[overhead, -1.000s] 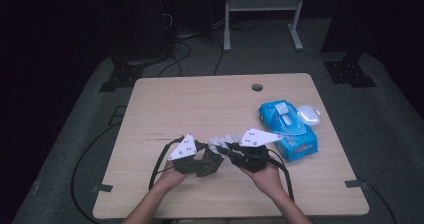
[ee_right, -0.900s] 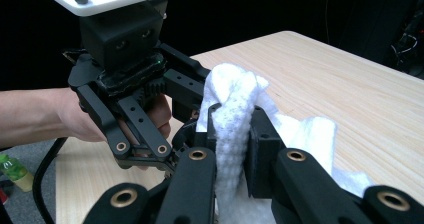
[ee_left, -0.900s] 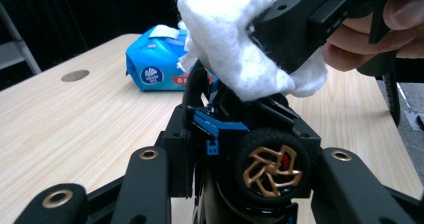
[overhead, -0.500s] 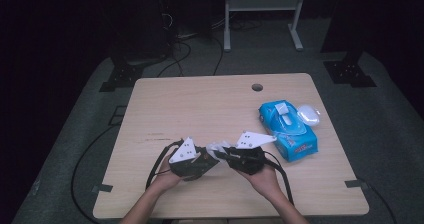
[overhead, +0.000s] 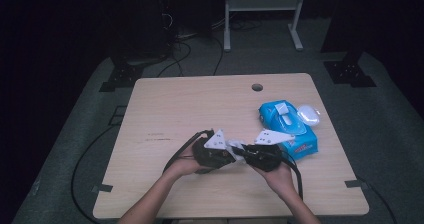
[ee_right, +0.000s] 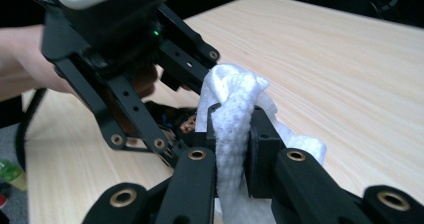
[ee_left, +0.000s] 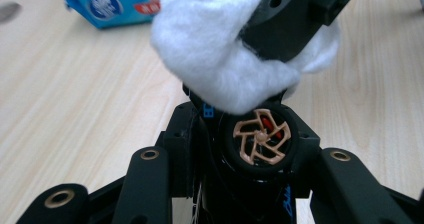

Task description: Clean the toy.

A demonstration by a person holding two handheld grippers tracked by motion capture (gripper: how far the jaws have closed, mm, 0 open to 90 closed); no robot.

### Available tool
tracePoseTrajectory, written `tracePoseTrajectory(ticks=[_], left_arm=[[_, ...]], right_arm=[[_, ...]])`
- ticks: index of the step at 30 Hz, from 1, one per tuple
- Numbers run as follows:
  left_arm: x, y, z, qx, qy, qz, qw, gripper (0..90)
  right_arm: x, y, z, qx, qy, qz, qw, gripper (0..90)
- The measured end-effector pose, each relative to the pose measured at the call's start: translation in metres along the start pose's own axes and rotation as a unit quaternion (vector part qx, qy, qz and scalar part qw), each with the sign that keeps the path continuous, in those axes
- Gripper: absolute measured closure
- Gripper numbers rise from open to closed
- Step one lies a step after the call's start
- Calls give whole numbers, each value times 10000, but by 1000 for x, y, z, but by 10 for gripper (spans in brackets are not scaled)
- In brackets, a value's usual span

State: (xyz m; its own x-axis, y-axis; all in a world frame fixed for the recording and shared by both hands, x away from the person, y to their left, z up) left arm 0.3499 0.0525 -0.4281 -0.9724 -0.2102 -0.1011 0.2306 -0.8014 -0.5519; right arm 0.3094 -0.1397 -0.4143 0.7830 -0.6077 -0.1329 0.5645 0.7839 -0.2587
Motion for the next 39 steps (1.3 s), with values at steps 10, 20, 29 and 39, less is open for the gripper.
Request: tracePoseTrajectory(ticks=[10, 20, 29, 39], left_arm=[[-6, 24, 10, -943, 109, -270, 9951, 561], [-6, 8, -5, -898, 102, -179, 9957, 484], [1, -26, -37, -320, -7, 82, 9995, 462], [4, -49, -79, 202, -352, 408, 9983, 474]], right_arm=[[19, -5, -20, -196, 309, -148, 9992, 822], [13, 4, -21, -267, 258, -60, 9993, 816], [2, 17, -17, -371, -2, -10, 9993, 818], [1, 23, -20, -420, -41, 3, 9991, 818]])
Point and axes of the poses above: each handheld gripper's, and its own axes: y roughly forward along the jaws, z roughly out of its top, x roughly to its right, the point moved 1 cm from there along y, roughly forward along the jaws, and after that the axes turned 10 degrees about x, right-handed, at the moved point
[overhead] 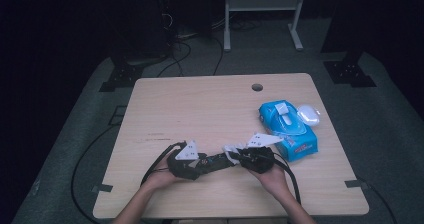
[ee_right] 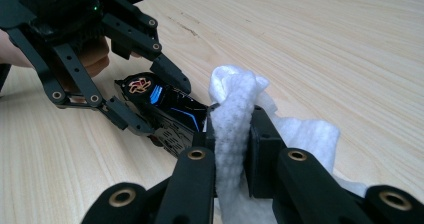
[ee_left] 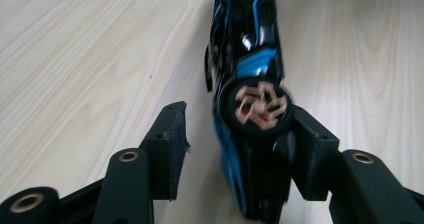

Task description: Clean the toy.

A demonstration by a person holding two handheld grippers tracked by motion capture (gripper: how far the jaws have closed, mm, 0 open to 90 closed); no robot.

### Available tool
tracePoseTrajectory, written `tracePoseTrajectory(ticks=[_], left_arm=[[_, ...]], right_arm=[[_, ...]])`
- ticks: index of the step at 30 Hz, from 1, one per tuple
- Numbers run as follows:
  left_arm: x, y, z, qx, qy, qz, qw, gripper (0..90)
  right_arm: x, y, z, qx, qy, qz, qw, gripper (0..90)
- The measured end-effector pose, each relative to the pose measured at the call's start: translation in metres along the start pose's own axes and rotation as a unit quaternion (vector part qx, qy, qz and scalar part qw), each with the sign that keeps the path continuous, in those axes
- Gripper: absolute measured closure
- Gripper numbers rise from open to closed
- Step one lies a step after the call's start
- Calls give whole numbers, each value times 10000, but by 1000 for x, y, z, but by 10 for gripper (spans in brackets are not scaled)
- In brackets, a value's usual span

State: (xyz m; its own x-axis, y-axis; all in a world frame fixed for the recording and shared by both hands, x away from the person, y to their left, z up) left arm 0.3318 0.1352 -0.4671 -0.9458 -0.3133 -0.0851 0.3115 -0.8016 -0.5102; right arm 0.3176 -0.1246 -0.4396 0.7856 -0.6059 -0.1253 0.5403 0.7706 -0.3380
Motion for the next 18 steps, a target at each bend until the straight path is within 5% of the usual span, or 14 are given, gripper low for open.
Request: tracePoseTrajectory(ticks=[10, 18], left_arm=[[4, 12, -12, -88, -80, -184, 9998, 616], [4, 9, -9, 103, 124, 32, 9999, 653]], right_arm=[[0, 1, -2, 27, 22, 25, 10000, 818], [0, 1, -3, 11, 14, 8, 10000, 821]])
Point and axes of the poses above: each handheld gripper's, and its own axes: y roughly forward along the jaws, z roughly out of its top, x roughly to its right, the point moved 1 cm from there along y, roughly forward along the jaws, and after that the axes turned 10 degrees about x, right-handed, at the moved point
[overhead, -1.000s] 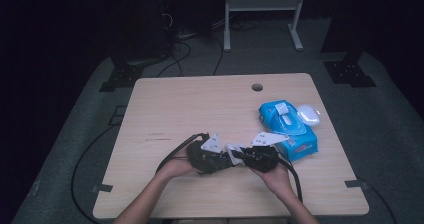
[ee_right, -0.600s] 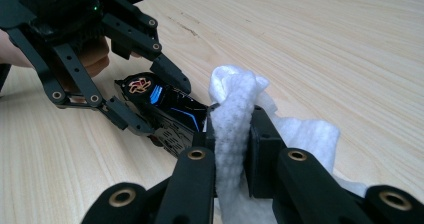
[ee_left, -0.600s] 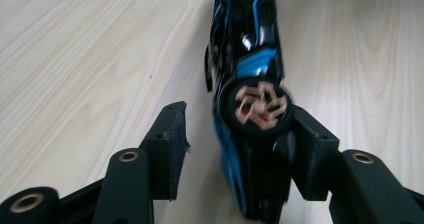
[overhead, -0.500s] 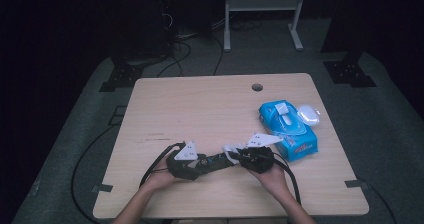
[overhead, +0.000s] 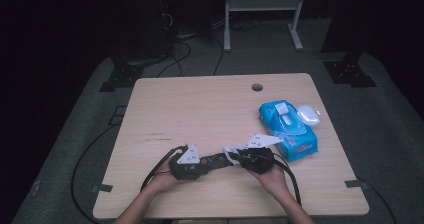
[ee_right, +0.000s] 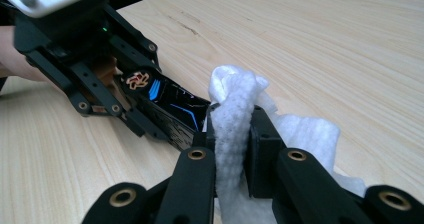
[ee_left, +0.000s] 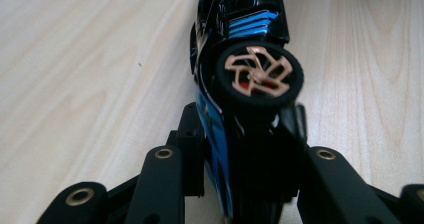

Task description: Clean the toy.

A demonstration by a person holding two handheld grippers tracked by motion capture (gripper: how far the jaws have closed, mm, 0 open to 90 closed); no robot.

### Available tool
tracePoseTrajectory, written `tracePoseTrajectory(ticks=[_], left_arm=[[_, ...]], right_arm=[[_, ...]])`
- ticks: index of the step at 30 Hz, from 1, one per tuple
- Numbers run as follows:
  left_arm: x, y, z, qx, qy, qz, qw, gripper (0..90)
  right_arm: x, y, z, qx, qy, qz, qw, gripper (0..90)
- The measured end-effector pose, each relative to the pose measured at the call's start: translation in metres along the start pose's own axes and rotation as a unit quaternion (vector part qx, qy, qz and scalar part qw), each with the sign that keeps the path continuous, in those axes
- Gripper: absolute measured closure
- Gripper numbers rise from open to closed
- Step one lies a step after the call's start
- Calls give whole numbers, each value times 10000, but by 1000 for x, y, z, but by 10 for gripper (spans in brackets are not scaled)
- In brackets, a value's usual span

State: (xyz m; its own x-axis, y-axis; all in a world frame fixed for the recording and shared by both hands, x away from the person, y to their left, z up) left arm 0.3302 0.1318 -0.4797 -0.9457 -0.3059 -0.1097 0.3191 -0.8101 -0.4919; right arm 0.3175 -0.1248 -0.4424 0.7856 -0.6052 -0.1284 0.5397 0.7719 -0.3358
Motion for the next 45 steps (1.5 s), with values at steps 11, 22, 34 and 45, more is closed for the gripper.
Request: tracePoseTrajectory(ticks=[11, 22, 34, 45], left_arm=[[1, -12, 21, 746, 106, 198, 9970, 662], [-5, -10, -1, 481, 105, 238, 9985, 647], [-8, 4, -5, 359, 15, 122, 9993, 635], [-9, 11, -2, 231, -83, 66, 9997, 614]], right_arm=[[9, -7, -3, 93, 206, -186, 9996, 825], [0, 0, 0, -5, -108, -198, 9997, 826], [2, 0, -1, 29, -25, -166, 9999, 826], [3, 0, -2, 47, -30, -162, 9999, 827]])
Point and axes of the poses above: each handheld gripper's, and its own axes: y roughly forward along the jaws, z roughly out of its top, x roughly to its right, the point moved 1 cm from there along y, roughly forward along the jaws, and after that the axes turned 10 degrees about x, right-handed, at the moved point
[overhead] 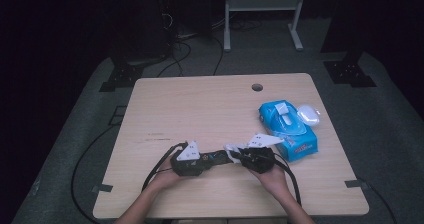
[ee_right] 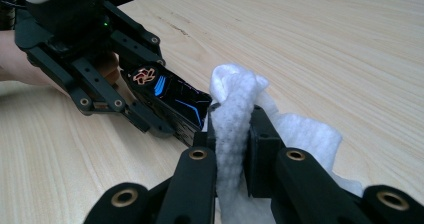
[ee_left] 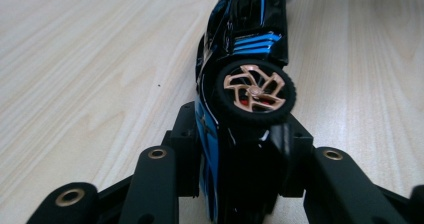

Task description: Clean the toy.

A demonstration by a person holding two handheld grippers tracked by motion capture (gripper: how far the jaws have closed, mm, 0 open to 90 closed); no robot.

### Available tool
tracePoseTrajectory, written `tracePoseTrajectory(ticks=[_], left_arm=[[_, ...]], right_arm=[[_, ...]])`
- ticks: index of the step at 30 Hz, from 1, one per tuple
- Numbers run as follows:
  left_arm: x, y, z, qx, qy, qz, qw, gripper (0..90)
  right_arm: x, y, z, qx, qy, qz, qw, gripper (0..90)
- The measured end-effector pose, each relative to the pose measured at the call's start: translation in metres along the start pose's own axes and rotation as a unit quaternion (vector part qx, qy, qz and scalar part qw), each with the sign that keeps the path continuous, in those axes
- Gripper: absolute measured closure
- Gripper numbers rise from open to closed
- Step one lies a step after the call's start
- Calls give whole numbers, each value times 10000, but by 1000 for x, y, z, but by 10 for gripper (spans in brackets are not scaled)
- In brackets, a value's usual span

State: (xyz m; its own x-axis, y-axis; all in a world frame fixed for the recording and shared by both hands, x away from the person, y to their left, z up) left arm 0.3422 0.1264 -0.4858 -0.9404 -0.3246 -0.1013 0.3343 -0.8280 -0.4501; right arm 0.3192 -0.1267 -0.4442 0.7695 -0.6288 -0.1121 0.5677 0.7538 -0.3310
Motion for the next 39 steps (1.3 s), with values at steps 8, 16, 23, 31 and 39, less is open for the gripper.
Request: tracePoseTrajectory(ticks=[8, 16, 23, 31, 39], left_arm=[[3, 2, 1, -9, 185, 58, 9998, 634], [5, -10, 17, 556, 258, 190, 9979, 644], [11, -9, 31, 900, 389, 184, 9950, 651], [8, -9, 24, 871, 321, 167, 9955, 650], [5, -12, 11, 495, 296, 150, 9982, 649]], right_arm=[[0, -1, -1, -12, 17, 23, 10000, 828], [11, -8, -3, 64, 274, -76, 9996, 828], [18, -12, -5, 141, 428, -165, 9989, 831], [16, -12, -5, 106, 292, -217, 9993, 831], [5, -6, -1, -27, -27, -201, 9998, 833]])
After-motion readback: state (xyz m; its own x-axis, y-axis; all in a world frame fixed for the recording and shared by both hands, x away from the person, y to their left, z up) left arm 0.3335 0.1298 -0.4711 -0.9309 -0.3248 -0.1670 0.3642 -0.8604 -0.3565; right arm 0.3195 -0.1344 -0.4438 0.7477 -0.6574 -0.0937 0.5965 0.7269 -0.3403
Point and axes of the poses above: each handheld gripper's, and its own axes: y roughly forward along the jaws, z roughly out of its top, x roughly to its right, the point moved 1 cm from there along y, roughly forward along the jaws, and after that the axes turned 10 degrees about x, right-handed, at the moved point
